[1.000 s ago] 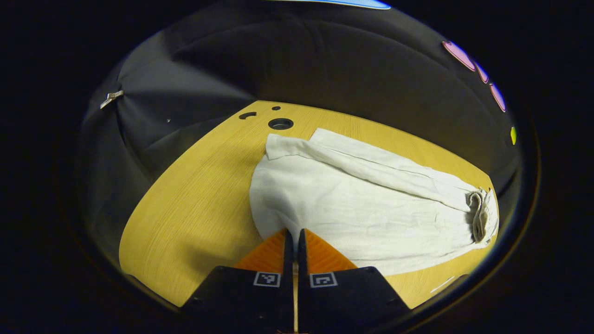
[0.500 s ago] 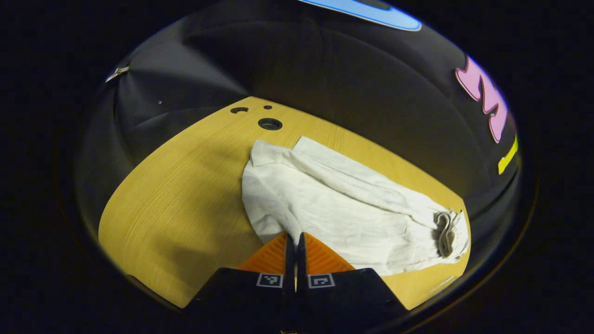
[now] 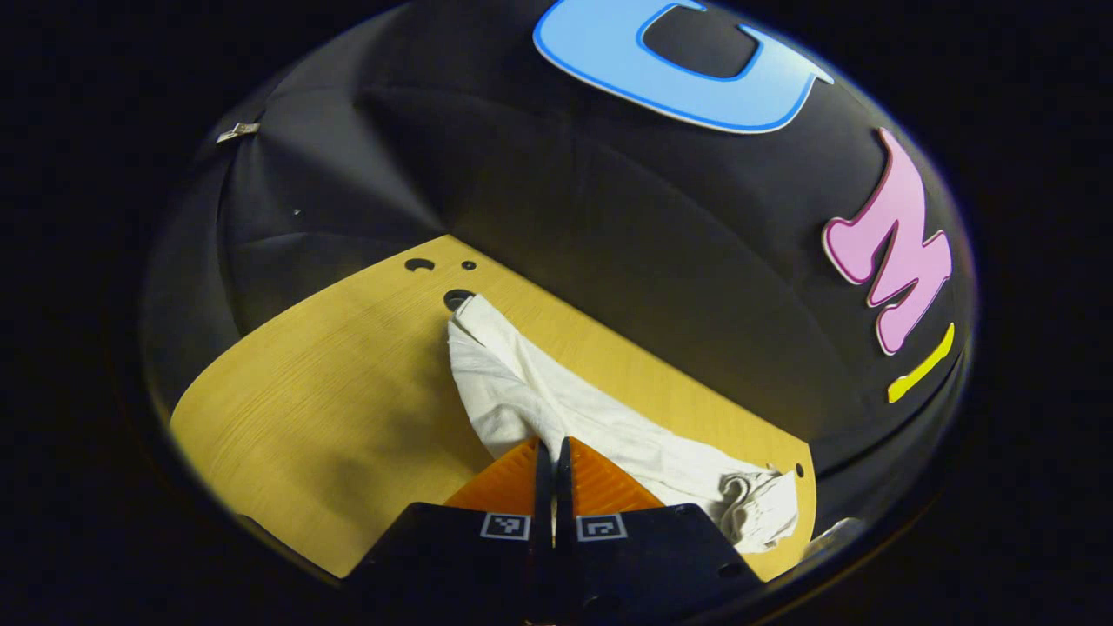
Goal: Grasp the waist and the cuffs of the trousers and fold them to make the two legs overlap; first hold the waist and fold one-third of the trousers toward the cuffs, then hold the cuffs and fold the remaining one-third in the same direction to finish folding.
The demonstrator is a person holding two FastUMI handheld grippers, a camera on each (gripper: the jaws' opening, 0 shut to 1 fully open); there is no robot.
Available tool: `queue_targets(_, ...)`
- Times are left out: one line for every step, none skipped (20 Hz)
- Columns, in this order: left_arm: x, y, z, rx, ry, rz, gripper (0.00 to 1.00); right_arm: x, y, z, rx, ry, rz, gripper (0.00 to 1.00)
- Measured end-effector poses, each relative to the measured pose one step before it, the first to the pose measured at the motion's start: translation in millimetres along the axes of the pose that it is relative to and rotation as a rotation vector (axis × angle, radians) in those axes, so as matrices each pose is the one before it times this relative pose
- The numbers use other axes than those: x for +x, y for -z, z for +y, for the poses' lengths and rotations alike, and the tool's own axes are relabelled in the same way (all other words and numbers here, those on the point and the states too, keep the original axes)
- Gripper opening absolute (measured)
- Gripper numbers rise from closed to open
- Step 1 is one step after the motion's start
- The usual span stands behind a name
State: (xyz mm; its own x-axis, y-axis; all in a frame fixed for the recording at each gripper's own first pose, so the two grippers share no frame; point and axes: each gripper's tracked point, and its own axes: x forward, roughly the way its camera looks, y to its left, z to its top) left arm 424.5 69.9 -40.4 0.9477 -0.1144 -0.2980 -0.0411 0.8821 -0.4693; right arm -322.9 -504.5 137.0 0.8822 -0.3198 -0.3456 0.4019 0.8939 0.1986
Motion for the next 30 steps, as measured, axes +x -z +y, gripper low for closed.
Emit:
queue_targets(-3.18,-5.97,-13.75,0.00974,0.00963,-0.01413,0.05,2.52,-4.72,-3.90,-0.00053,-0.00572,-0.00550,0.99)
queue_targets(-4.58,-0.13,-14.25,0.01256,0.01283,-0.01275,0.05,2.52,-2.28,-4.32,-0.00239,-0.00819,-0.00251,0.99)
queue_targets(-1.87,-5.03,-13.80,0.01782,0.00897,-0.01048,0.05,3.60,-1.89,-3.66,-0.00359,-0.00658,-0.00079,0.99)
queue_targets(0.60,-3.22,-14.87,0.02384,0.00683,-0.00401,0.05,3.73,-1.19,-4.17,-0.00157,-0.00673,-0.00065,0.99)
queue_targets(-2.21,-3.06,-15.01,0.03513,0.00560,-0.00047,0.05,2.45,-1.55,-2.36,0.00205,-0.00918,-0.00087,0.99)
queue_targets(-1.94,-2.07,-17.24,0.04043,0.01475,-0.00850,0.05,1.91,0.01,-2.30,0.00007,-0.00864,-0.00101,0.99)
queue_targets(-1.64,-4.69,-17.38,0.03839,0.01348,-0.01358,0.05,2.66,1.10,-3.82,-0.00511,-0.00411,0.00284,0.99)
queue_targets(-0.01,-3.70,-19.86,0.01973,0.02151,-0.00871,0.05,2.54,3.33,-3.75,-0.00624,-0.00779,0.01106,0.99)
queue_targets(-0.73,-5.05,-21.73,0.00215,0.02500,-0.00855,0.05,2.95,2.05,-2.74,-0.00392,-0.00924,0.00937,0.99)
queue_targets(1.73,-2.54,-18.87,0.00475,0.01661,-0.01079,0.05,2.46,-0.30,-3.52,0.00061,-0.00765,0.00491,0.99)
queue_targets(0.70,-1.73,-15.81,0.01740,0.00990,-0.00873,0.05,2.86,-0.62,-3.05,0.00279,-0.00828,0.00182,0.99)
queue_targets(0.78,-0.71,-17.14,0.00887,0.01553,-0.00708,0.05,2.73,-1.11,-3.05,0.00136,-0.00796,0.00013,0.99)
queue_targets(0.23,-1.94,-21.30,-0.00938,0.02761,-0.00923,0.05,3.69,-1.79,-3.32,-0.00253,-0.00668,-0.00024,0.99)
queue_targets(2.89,0.03,-23.10,-0.01079,0.02925,-0.00790,0.05,4.34,-1.00,-4.27,-0.00685,-0.00788,0.00088,0.99)
queue_targets(3.45,2.30,-19.21,0.00303,0.01885,-0.00238,0.05,4.47,0.30,-4.93,-0.00706,-0.00816,0.00840,0.99)
queue_targets(2.55,6.70,-15.99,0.01256,0.01554,0.00498,0.05,4.88,0.74,-5.40,-0.00592,-0.00916,0.00841,0.99)
queue_targets(1.50,6.96,-17.35,0.01684,0.01299,0.00943,0.05,4.34,-1.26,-4.76,-0.00489,-0.00613,0.00232,0.99)
queue_targets(5.85,7.71,-18.47,0.01569,0.01669,0.00903,0.05,2.88,-2.14,-3.75,-0.00360,-0.00612,-0.00195,0.99)
queue_targets(3.90,7.83,-16.66,0.01374,0.01289,0.00974,0.05,3.70,-1.93,-3.40,-0.00532,-0.01067,-0.00187,0.99)
queue_targets(7.54,6.87,-16.95,0.01205,0.01438,0.00855,0.05,2.81,-1.05,-3.14,-0.00495,-0.00981,-0.00001,0.99)
queue_targets(5.17,6.02,-16.54,0.01081,0.01528,0.00614,0.05,3.59,0.20,-3.94,-0.00434,-0.01032,0.00237,0.99)
queue_targets(5.06,7.57,-14.73,0.00609,0.01522,0.00858,0.05,2.43,0.05,-2.45,-0.00406,-0.01103,0.00431,0.99)
queue_targets(4.89,7.49,-15.88,0.00150,0.01745,0.00893,0.05,2.55,0.88,-2.59,-0.00481,-0.01020,0.00459,0.99)
queue_targets(5.91,6.67,-15.18,0.00241,0.01662,0.00763,0.05,2.39,0.81,-3.18,-0.00612,-0.00822,0.00493,0.99)
queue_targets(4.87,7.76,-13.56,0.00556,0.01215,0.01024,0.05,1.78,0.96,-3.32,-0.00541,-0.00749,0.00460,0.99)
queue_targets(4.36,9.19,-11.26,0.00582,0.00959,0.01123,0.08,1.66,0.61,-3.85,-0.00314,-0.00623,0.00233,0.99)
queue_targets(4.90,8.24,-11.94,0.00357,0.01063,0.01268,0.05,0.44,1.16,-6.85,0.00061,-0.00943,0.00119,0.99)
queue_targets(4.50,9.73,-11.84,-0.00013,0.01264,0.01460,0.05,1.48,0.42,-3.98,0.00191,-0.00591,0.00224,0.99)
queue_targets(4.69,9.21,-10.67,0.00157,0.01065,0.01316,0.05,1.68,-0.11,-5.24,0.00222,-0.00301,0.00153,0.99)
queue_targets(5.28,10.17,-8.07,0.00359,0.00661,0.01854,0.05,1.64,1.02,-5.60,0.00403,-0.00160,0.00023,0.99)
